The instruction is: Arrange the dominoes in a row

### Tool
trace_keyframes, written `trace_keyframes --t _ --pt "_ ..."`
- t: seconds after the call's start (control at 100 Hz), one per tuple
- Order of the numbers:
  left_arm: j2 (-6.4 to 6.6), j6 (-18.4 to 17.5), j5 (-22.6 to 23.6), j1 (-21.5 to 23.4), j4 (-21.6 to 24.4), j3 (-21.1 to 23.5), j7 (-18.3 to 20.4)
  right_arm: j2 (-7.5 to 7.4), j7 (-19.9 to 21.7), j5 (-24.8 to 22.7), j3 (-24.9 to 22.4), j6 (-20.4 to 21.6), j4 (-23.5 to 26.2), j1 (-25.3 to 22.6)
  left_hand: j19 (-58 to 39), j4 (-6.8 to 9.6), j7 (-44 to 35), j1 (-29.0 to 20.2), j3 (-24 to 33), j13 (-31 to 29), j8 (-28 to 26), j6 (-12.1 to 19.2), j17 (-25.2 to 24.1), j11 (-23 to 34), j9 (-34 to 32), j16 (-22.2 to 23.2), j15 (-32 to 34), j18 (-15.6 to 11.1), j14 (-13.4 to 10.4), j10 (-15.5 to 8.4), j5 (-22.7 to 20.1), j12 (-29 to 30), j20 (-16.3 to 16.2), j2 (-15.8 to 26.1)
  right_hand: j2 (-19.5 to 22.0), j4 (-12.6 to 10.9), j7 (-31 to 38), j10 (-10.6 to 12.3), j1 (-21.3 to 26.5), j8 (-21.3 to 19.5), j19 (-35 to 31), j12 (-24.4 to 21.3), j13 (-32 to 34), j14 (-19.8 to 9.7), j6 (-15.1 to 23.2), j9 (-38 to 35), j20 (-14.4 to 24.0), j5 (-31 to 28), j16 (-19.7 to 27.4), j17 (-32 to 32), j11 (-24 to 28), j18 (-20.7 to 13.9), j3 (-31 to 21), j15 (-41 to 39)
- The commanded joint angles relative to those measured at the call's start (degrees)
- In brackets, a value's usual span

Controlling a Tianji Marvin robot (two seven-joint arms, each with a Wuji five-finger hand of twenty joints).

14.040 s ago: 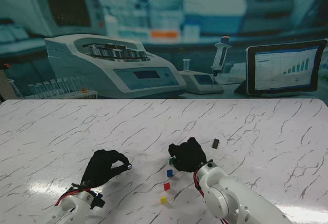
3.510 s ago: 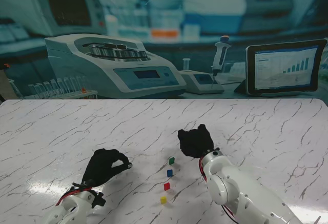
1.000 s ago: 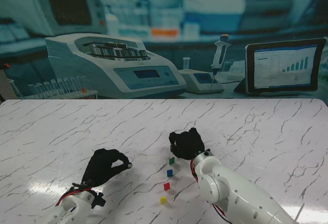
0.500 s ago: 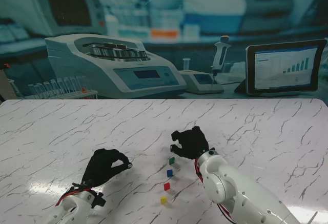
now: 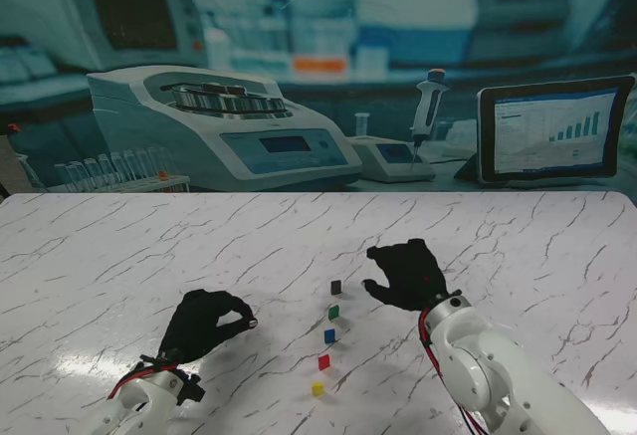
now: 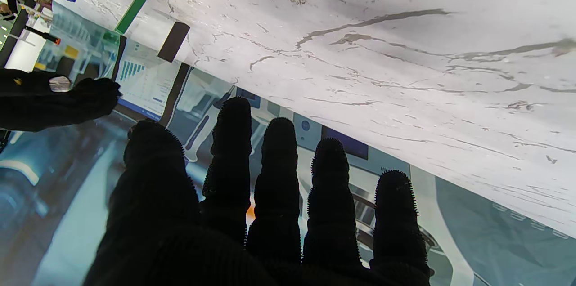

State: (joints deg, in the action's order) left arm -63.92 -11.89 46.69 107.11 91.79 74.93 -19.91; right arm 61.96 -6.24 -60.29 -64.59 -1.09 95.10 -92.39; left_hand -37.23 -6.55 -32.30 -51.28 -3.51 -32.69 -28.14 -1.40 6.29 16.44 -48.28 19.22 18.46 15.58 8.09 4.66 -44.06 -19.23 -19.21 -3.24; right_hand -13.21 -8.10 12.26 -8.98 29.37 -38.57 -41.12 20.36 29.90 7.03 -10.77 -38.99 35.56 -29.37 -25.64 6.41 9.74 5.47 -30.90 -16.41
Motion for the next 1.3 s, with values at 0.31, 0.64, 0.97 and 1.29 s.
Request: trace_keyframes --t 0.31,0.64,0.97,1.29 --pt "-0.15 -1.7 0.3 0.2 -0.1 -0.5 0.3 -0.95 -6.3 -4.2 -12.8 7.2 2.9 -11.5 1.7 1.21 12.2 2.9 0.1 3.5 3.1 -1.3 -1.9 -4.0 4.5 -1.3 -3.1 -0.9 -0.8 0.8 3.0 2.2 0.7 -1.8 1.7 4.4 -5.7 -2.9 -2.9 8.7 7.6 -5.1 -5.4 1.0 -4.5 6.7 -0.2 5.1 7.1 0.4 -4.7 8.6 1.4 7.5" --pt "-0.16 -2.5 0.9 0.6 0.1 -0.2 -0.6 -0.87 -11.0 -5.7 -19.1 11.2 1.8 -17.5 3.1 1.31 17.8 4.3 0.1 5.7 4.1 -2.4 -2.5 -5.8 7.3 -2.2 -4.1 -1.6 -0.6 1.9 5.1 3.3 1.3 -4.1 1.5 4.9 -5.8 -3.1 -3.6 9.8 8.6 -5.6 -6.1 1.1 -4.6 7.2 0.5 5.5 7.4 1.1 -4.5 8.3 1.6 7.2" --pt "-0.19 -2.7 1.7 0.4 -0.3 -0.5 -1.9 -0.62 -16.0 -4.9 -20.8 13.9 -2.4 -20.0 3.5 1.33 18.9 4.5 0.3 6.0 3.5 -2.2 -2.7 -5.9 7.4 -2.4 -4.1 -2.4 -0.9 1.8 4.7 3.3 1.5 -4.7 1.2 5.5 -5.3 -3.2 -3.7 10.3 9.2 -5.5 -6.5 1.2 -4.4 7.0 1.3 5.4 7.2 1.2 -4.1 8.3 1.5 6.3" --pt "-0.24 -3.0 1.7 0.4 -0.4 -0.4 -2.2 -0.36 -19.6 -3.9 -20.4 15.2 -5.4 -21.4 3.9 1.33 19.0 4.3 0.4 5.9 2.9 -2.0 -2.6 -5.7 7.1 -2.5 -3.9 -2.8 -0.9 1.6 4.3 3.1 1.7 -4.7 1.2 5.6 -5.1 -3.7 -3.4 10.5 9.6 -5.4 -6.8 1.6 -4.7 7.1 1.7 5.5 7.1 1.0 -4.0 8.5 1.4 6.2"
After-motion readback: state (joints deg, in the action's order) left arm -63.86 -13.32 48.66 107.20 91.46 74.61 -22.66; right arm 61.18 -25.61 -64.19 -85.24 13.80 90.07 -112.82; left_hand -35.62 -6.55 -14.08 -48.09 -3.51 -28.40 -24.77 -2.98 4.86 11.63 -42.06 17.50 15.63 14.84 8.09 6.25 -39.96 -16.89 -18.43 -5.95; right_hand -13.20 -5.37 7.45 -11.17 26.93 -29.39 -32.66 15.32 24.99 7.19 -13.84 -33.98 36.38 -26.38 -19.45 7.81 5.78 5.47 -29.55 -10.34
